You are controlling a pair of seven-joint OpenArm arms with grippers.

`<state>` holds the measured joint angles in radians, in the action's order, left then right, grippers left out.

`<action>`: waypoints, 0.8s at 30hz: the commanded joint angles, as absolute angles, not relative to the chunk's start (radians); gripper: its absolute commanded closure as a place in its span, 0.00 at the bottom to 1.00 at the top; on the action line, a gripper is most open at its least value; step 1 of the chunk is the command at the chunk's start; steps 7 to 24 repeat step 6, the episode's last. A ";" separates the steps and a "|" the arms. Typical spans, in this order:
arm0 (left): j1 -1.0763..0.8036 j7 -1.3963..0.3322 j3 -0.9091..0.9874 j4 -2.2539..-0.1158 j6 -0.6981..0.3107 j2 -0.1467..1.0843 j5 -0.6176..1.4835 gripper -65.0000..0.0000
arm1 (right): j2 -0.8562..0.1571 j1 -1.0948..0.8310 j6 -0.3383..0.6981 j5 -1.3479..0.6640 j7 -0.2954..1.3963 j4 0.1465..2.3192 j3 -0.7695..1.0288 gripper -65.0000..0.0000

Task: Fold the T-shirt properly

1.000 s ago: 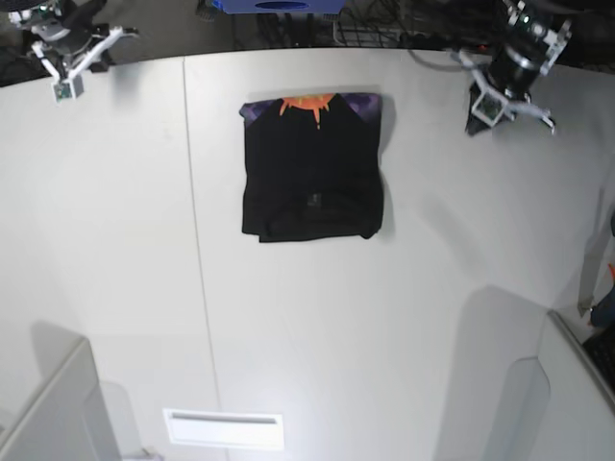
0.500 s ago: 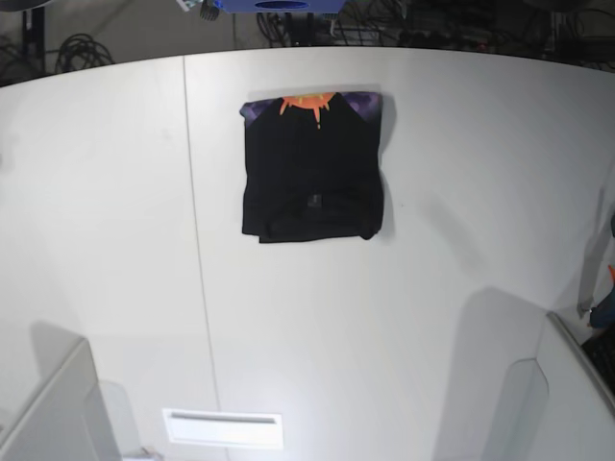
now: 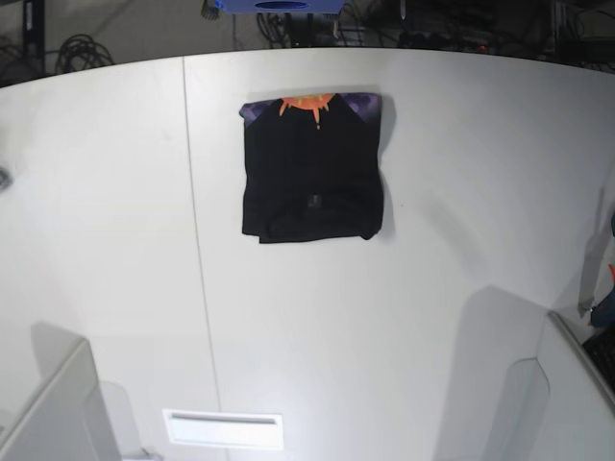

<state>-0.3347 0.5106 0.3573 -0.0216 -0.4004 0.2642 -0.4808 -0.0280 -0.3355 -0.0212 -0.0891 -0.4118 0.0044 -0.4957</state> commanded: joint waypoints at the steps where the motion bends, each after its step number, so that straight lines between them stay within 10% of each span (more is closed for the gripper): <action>1: -0.371 0.504 0.357 -0.041 -0.407 0.271 -0.533 1.00 | -0.027 -0.335 -0.021 -0.085 -0.409 0.000 -0.496 1.00; 24: -0.380 0.506 0.369 -0.090 -0.407 0.242 -0.602 1.00 | -0.059 -0.343 -0.021 -0.085 -0.338 0.084 -0.495 1.00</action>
